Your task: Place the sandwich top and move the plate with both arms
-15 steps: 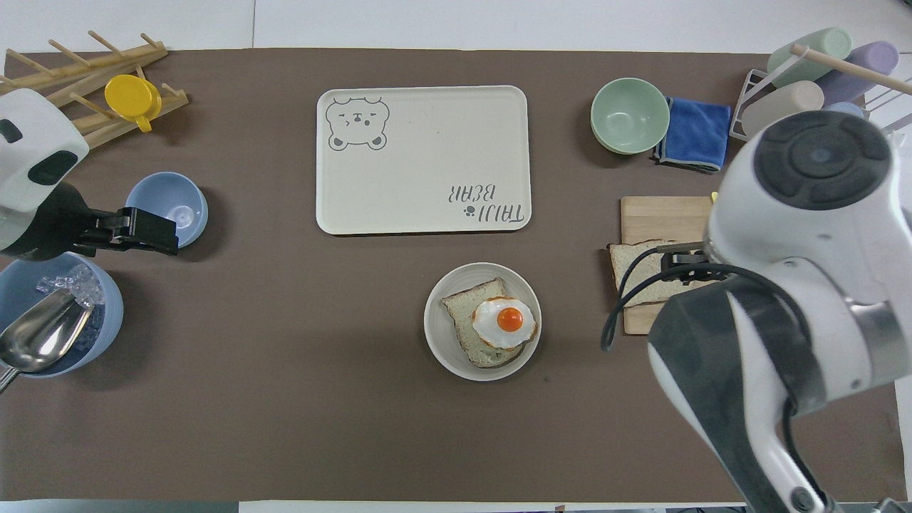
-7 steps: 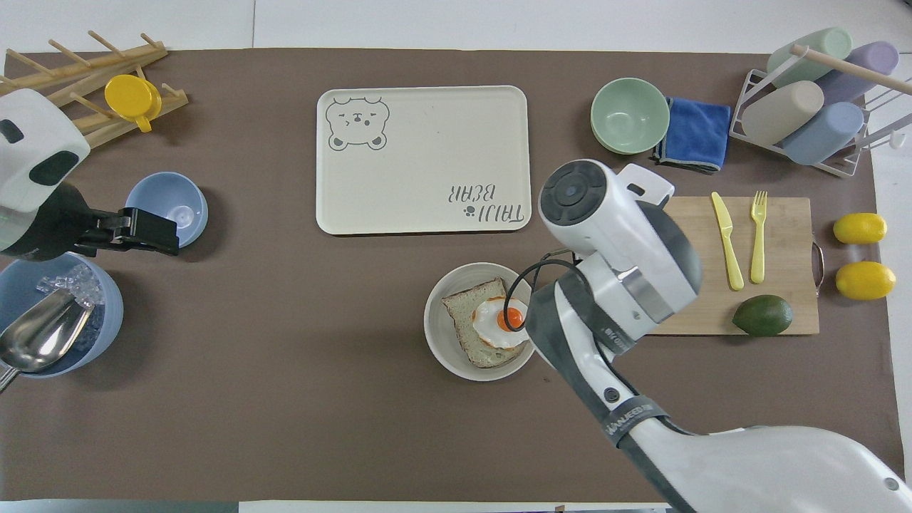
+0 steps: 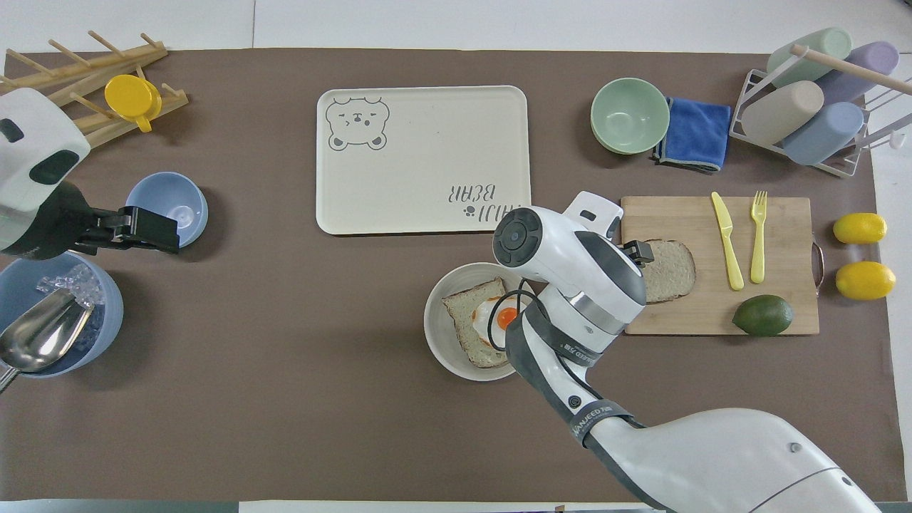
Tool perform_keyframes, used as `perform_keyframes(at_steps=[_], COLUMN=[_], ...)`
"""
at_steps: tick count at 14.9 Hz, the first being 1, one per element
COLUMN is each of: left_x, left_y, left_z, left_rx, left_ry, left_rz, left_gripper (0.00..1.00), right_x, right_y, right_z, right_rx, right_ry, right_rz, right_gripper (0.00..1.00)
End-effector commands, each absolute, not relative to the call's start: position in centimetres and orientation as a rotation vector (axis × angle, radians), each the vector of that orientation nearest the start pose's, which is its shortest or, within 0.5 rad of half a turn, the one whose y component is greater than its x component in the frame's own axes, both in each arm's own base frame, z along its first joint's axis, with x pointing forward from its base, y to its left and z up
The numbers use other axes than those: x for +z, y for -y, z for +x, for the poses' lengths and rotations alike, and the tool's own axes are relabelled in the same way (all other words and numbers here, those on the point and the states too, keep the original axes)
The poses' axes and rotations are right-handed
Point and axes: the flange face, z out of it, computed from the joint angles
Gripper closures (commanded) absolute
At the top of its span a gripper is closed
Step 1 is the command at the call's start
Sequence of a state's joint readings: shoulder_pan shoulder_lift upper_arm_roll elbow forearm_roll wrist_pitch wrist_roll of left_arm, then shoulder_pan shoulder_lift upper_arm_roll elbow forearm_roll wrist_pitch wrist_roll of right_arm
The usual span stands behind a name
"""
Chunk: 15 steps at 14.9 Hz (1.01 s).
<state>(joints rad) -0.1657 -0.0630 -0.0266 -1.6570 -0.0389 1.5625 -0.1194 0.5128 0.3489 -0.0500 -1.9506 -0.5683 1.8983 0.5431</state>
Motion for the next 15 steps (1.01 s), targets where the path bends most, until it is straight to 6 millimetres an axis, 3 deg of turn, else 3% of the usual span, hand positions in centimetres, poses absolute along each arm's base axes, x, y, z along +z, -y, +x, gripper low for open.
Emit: perform_keyframes(at_steps=[1,4,6,8,12,13,15], left_x=[61.7,61.6,61.6,61.6,61.5,61.5,61.3], left_y=[10.4,10.3,10.4,10.7,10.9,10.9,10.8], left_z=[52.6,52.6,52.6,52.5,52.3,52.3,52.2], left_rx=[0.007,0.009,0.004,0.006,0.009,0.012,0.019], left_ry=[-0.113,-0.115,-0.115,-0.122,-0.127,-0.124,-0.124], left_rz=[-3.166,-3.166,-3.167,-3.164,-3.165,-3.165,-3.164], left_gripper=[0.00,0.00,0.00,0.00,0.00,0.00,0.00], right_x=[28.2,27.7,27.6,27.7,27.6,27.7,28.4], right_y=[-21.0,-20.6,-20.6,-20.5,-20.5,-20.6,-21.4], right_z=[52.1,51.6,51.4,51.5,51.3,51.4,51.5], right_rx=[-0.090,-0.103,-0.105,-0.106,-0.113,-0.112,-0.110], right_ry=[-0.310,-0.317,-0.321,-0.320,-0.329,-0.330,-0.329], right_rz=[2.459,2.453,2.452,2.452,2.449,2.447,2.436], right_gripper=[0.00,0.00,0.08,0.30,0.94,1.00,1.00])
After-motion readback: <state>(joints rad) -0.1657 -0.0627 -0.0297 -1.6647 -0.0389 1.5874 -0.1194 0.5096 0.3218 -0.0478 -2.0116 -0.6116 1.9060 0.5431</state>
